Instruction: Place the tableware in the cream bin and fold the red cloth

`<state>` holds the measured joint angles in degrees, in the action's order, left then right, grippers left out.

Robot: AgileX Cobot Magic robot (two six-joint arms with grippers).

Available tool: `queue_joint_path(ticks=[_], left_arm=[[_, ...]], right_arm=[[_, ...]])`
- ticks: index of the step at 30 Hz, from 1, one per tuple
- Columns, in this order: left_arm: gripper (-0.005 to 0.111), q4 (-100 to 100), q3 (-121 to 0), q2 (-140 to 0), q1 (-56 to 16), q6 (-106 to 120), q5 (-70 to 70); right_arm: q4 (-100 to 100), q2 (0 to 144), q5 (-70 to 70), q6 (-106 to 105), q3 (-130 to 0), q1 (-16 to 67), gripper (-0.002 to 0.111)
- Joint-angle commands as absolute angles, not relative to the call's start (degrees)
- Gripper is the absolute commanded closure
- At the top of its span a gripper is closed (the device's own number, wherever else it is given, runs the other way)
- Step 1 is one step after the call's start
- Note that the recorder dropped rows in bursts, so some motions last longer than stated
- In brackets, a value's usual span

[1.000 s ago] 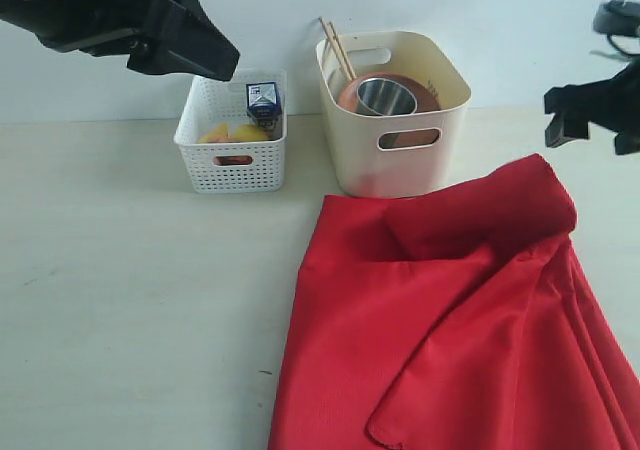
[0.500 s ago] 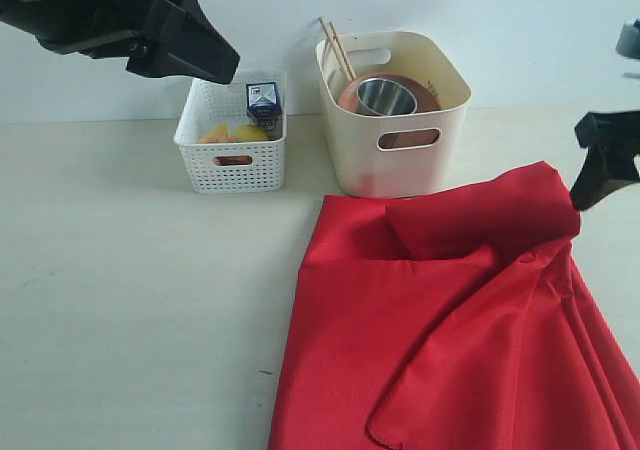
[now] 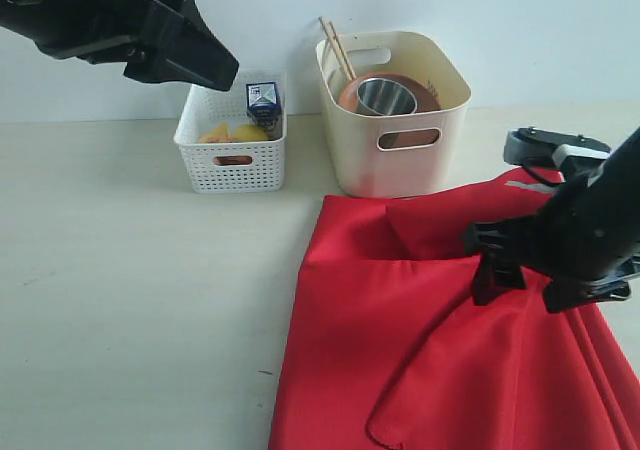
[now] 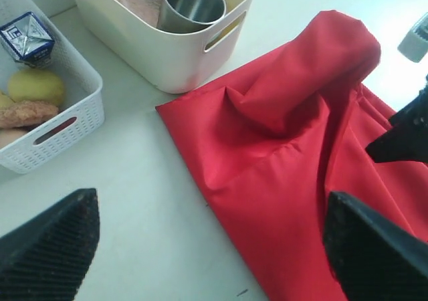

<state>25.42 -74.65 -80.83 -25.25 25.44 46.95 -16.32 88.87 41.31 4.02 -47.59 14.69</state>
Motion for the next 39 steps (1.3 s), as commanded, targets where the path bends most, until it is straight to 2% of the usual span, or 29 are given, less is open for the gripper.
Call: queue_joint_path(ticks=[1, 8, 19, 22, 26, 29, 39], left_arm=[[0.021, 26.30, -74.17, -81.03, -25.18, 25.70, 48.15], [0.021, 26.45, -73.30, -81.03, -25.18, 25.70, 47.65], [0.021, 26.77, -73.30, -81.03, -25.18, 25.70, 47.51], [0.021, 26.77, -73.30, -81.03, -25.18, 25.70, 47.51], [0.021, 26.91, -73.30, -81.03, -25.18, 25.70, 47.51], [0.021, 26.91, -73.30, -81.03, -25.18, 25.70, 47.51], [0.021, 26.91, -73.30, -81.03, -25.18, 25.70, 47.49]], right_arm=[[-11.28, 90.88, 36.72, 15.33, -47.25, 17.66, 0.041], [-0.36, 95.66, 34.67, 30.34, -49.43, 17.66, 0.041], [-1.42, 102.47, 28.15, 33.62, -52.74, 17.54, 0.042], [0.33, 104.37, 28.60, 33.62, -53.11, 17.54, 0.057], [1.88, 104.39, 29.21, 32.67, -53.11, 17.54, 0.088], [2.00, 102.99, 31.70, 29.24, -53.11, 17.54, 0.108], [2.37, 92.64, 50.00, 12.11, -53.11, 16.65, 0.108]])
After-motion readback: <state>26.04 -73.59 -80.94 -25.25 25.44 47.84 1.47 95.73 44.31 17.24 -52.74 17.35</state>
